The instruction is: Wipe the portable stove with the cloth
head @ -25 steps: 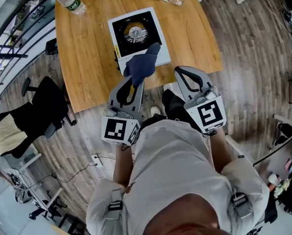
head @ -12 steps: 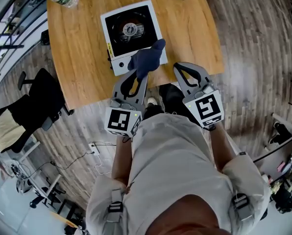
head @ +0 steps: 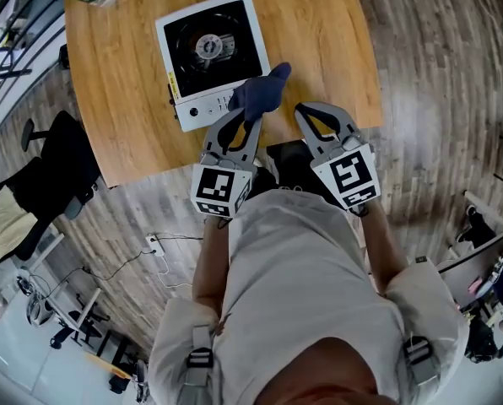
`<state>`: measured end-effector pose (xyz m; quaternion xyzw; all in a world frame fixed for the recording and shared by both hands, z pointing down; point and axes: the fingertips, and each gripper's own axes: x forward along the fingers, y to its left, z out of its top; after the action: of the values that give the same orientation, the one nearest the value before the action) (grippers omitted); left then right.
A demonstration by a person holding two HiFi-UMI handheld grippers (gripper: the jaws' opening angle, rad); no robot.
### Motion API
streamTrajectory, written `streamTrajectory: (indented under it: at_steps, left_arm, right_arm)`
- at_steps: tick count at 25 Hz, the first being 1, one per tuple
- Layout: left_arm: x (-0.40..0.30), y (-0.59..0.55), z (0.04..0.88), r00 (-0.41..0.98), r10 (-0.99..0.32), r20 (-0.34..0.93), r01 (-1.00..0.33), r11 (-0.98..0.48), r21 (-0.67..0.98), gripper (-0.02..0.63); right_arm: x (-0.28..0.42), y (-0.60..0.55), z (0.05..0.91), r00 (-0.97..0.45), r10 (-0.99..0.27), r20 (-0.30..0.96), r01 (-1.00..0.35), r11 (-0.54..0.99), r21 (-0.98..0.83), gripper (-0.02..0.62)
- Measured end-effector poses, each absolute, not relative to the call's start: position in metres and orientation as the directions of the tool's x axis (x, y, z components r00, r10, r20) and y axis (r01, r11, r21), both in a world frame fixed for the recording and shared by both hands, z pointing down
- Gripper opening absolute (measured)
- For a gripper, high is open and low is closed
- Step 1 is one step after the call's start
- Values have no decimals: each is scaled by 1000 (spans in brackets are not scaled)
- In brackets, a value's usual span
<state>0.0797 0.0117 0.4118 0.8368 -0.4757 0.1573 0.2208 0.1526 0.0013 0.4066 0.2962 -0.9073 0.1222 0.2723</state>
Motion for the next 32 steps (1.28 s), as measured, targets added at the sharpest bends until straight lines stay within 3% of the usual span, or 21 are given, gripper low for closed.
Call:
streamTrajectory:
  at_steps: [18, 32]
  left_arm:
    - [104, -7, 505, 458, -617, 640, -882, -406, 240, 78]
    - [95, -9, 524, 403, -591, 699, -910, -342, 235, 78]
  right_arm:
    - [158, -12, 466, -682, -371, 630, -581, 799, -157, 20]
    - [158, -3, 475, -667, -357, 654, -590, 789, -171, 20]
